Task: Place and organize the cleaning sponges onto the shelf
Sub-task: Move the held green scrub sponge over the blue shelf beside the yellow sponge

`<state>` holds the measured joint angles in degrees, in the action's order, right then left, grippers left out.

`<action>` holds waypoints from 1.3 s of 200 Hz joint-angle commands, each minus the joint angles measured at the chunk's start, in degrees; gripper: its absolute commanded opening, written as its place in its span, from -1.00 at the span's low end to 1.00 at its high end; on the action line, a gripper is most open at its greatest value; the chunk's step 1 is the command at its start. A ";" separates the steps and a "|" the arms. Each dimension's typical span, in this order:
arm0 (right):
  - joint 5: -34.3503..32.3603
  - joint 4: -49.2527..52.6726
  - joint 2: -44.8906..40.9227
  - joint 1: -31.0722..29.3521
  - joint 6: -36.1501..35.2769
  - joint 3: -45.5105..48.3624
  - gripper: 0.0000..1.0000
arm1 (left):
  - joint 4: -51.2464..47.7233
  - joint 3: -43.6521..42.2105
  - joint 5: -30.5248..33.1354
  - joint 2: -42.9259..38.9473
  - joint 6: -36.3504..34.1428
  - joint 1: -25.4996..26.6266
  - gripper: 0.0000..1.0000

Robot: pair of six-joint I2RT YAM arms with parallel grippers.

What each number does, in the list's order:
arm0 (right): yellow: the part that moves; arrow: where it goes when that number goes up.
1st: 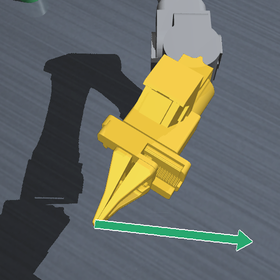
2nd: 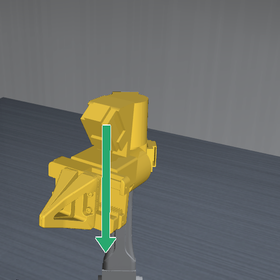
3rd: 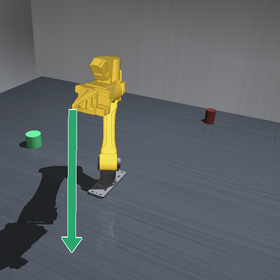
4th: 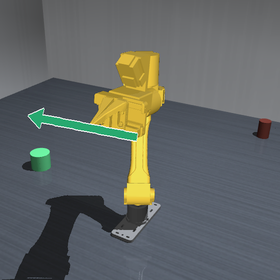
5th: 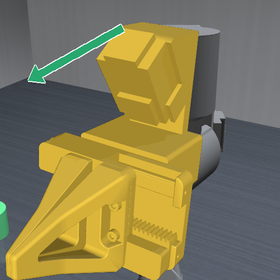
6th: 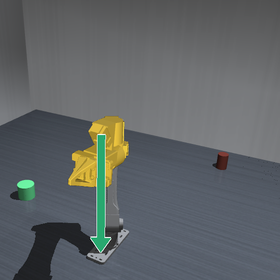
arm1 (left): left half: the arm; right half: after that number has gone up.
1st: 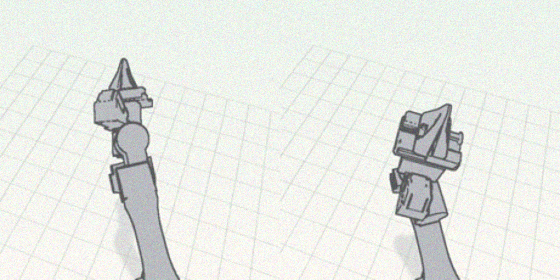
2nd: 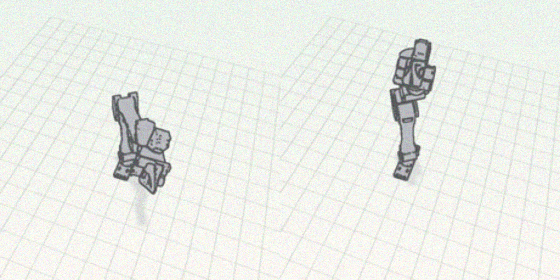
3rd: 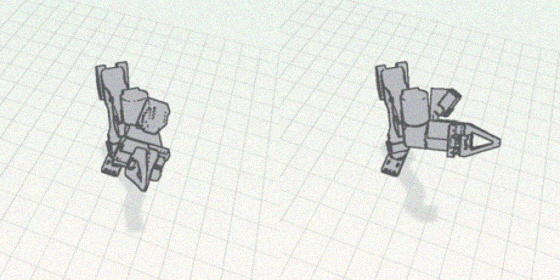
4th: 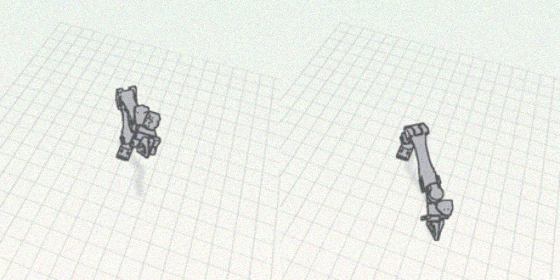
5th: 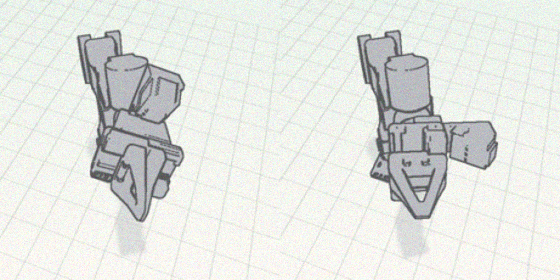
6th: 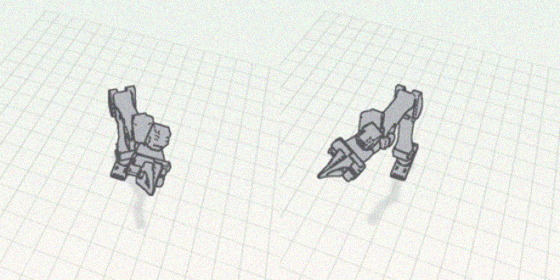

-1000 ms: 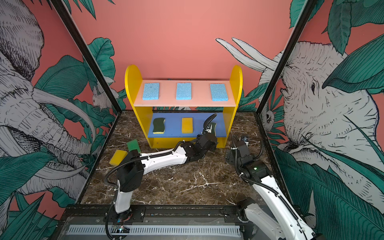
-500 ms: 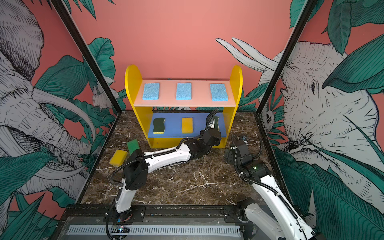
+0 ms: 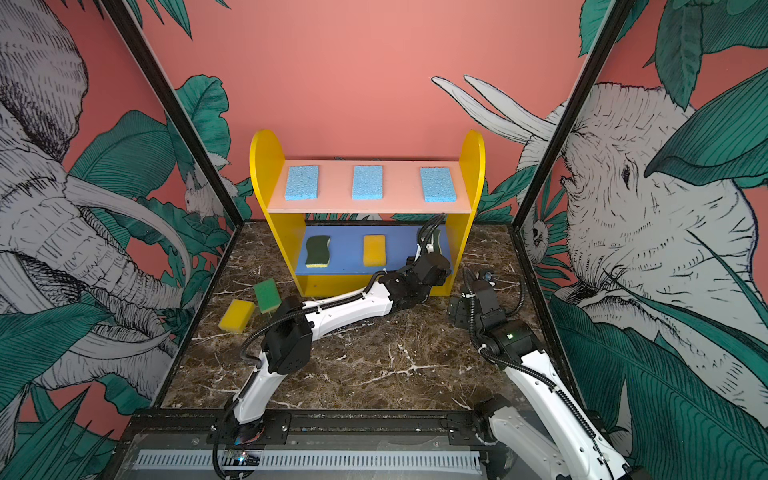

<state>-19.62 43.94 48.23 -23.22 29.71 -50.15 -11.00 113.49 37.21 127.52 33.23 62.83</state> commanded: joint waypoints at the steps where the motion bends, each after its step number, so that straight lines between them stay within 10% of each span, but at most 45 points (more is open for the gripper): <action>1: -0.24 -1.32 0.02 0.20 -0.80 -0.30 0.99 | -2.68 1.71 1.47 -0.18 1.71 -0.47 0.32; 260: 0.09 -1.38 0.21 0.47 -0.80 -0.45 0.99 | -3.51 8.37 2.02 7.01 7.00 -2.26 0.37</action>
<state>-19.27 43.68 48.64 -22.87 28.88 -50.15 -13.41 119.22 38.04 133.62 38.02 60.95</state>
